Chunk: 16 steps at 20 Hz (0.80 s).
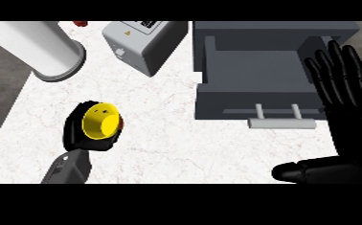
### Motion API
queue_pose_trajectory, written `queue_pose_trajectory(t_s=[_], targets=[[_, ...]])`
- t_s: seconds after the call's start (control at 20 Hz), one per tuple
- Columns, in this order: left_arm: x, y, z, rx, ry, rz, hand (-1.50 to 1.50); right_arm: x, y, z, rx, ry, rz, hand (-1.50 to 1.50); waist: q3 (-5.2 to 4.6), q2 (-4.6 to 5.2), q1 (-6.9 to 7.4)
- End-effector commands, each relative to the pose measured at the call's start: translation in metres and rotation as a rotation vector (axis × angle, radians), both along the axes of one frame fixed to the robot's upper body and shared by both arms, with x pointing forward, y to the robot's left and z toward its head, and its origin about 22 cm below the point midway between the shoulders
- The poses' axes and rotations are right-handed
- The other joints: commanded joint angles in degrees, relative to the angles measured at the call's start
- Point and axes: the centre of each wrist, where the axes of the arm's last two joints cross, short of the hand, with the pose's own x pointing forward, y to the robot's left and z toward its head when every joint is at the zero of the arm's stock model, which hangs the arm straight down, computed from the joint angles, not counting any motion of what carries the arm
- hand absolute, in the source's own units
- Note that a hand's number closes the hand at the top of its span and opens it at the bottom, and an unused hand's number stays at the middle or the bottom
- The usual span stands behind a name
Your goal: Pick up the cup, place it into the drawer and close the drawer
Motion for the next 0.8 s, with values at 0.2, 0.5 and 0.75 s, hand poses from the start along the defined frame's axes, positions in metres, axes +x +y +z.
queue_pose_trajectory(t_s=[0.2,0.5,0.75], targets=[[0.017,-0.043,0.047,0.008,-0.155,-0.116,1.50,0.000,0.002,-0.008,-0.011,0.023,-0.019,-1.50,0.08,-0.21,0.38],[0.035,-0.068,0.126,0.008,-0.183,-0.217,1.50,-0.007,-0.002,-0.010,0.008,0.029,-0.025,-1.50,0.11,-0.42,0.64],[0.030,-0.091,0.163,-0.002,-0.178,-0.245,1.50,-0.005,-0.021,-0.018,-0.010,0.021,-0.015,-1.50,0.06,-0.12,0.09]])
